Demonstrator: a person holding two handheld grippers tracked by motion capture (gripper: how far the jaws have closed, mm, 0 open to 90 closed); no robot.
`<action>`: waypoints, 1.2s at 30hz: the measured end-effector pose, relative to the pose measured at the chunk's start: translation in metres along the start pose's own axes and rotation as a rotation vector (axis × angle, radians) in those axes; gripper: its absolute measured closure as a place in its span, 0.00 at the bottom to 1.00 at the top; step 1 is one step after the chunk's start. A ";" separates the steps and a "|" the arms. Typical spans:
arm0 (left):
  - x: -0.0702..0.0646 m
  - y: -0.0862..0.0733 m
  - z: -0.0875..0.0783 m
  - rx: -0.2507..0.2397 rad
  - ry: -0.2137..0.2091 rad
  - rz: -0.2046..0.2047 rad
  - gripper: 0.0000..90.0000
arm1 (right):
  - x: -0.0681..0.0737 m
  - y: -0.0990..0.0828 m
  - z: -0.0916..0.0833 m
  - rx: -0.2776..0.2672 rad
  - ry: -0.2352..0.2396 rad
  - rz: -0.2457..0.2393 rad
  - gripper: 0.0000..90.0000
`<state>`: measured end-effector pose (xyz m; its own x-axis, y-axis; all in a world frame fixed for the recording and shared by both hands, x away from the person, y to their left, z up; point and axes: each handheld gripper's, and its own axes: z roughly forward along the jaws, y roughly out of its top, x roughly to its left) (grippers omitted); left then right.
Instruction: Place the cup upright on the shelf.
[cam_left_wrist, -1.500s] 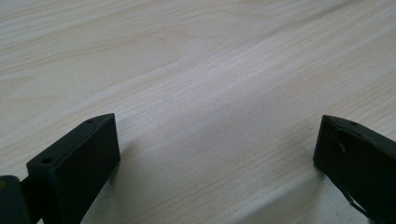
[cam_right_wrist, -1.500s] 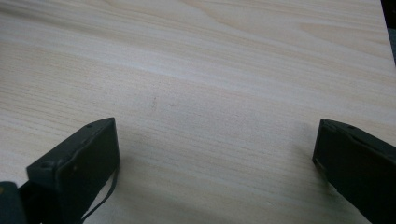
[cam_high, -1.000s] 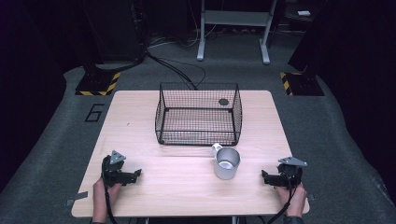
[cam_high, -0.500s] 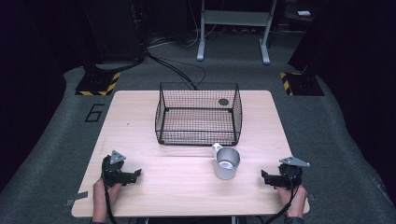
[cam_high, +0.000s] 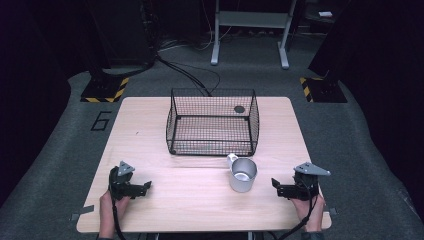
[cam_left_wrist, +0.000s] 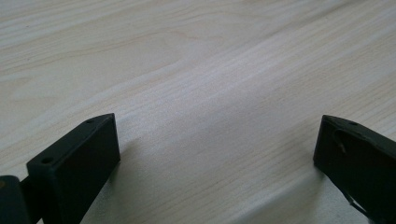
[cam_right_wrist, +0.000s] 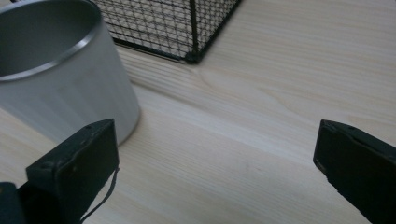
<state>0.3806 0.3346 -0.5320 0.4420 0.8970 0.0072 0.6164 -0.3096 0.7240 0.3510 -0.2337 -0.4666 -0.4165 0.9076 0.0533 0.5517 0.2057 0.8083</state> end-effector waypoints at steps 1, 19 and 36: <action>0.000 0.000 0.000 0.006 -0.001 0.007 0.00 | 0.003 0.003 -0.002 0.000 0.008 -0.007 0.00; 0.000 0.000 0.000 0.001 -0.001 -0.003 0.00 | 0.060 0.045 0.016 -0.012 0.212 -0.126 0.00; 0.000 0.000 0.000 0.001 -0.001 -0.002 0.00 | 0.085 0.053 0.057 0.092 0.228 -0.210 0.00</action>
<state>0.3807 0.3345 -0.5320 0.4416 0.8972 0.0048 0.6181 -0.3081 0.7232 0.3857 -0.1247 -0.4523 -0.6736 0.7385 0.0293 0.4953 0.4217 0.7595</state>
